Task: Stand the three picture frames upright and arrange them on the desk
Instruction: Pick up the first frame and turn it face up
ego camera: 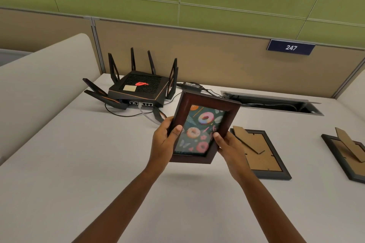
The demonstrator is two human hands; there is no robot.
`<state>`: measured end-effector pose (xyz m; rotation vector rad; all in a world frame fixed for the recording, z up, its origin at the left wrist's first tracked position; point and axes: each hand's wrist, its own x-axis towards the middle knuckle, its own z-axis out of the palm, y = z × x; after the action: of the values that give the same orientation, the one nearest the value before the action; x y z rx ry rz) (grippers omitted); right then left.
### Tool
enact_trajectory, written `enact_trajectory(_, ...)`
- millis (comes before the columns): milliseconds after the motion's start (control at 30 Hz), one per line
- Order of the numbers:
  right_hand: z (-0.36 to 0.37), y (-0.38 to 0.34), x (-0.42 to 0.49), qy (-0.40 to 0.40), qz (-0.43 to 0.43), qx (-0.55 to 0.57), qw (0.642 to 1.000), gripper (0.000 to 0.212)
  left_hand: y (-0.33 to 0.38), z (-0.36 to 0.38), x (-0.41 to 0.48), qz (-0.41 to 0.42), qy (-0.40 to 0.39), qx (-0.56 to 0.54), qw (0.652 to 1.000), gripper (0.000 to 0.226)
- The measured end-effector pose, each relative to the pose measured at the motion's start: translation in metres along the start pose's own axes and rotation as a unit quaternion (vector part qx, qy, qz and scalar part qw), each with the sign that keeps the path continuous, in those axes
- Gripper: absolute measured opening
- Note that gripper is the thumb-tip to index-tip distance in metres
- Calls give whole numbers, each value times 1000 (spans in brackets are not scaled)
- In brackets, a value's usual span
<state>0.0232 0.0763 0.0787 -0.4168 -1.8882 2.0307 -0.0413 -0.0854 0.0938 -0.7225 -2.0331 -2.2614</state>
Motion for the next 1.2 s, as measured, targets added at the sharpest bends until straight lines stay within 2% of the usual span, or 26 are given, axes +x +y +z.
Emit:
enact_trajectory(233,-10,7,-2,45,-23,79,996,18,-16,6,2,-50,-19,25,998,14)
enact_trajectory(333,-14,11,-3,71,-17,64,995,20,-29,5,-3,-88,-30,26,995,21)
enact_trajectory(500,-17,21,-4,99,7,69,993,14,-52,3,-11,-261,-65,-24,963,52)
enact_trajectory(567,-18,23,-4,93,15,88,992,12,-55,4,-11,-297,-67,-50,951,57)
enact_trajectory(767,-21,27,-6,54,27,92,994,12,-51,12,6,-291,-80,-112,947,62)
enact_trajectory(1067,-26,33,6,44,23,101,994,13,-54,24,29,-292,-81,-152,941,69)
enact_trajectory(1200,-22,38,16,44,19,87,995,15,-60,29,35,-294,-69,-150,941,63)
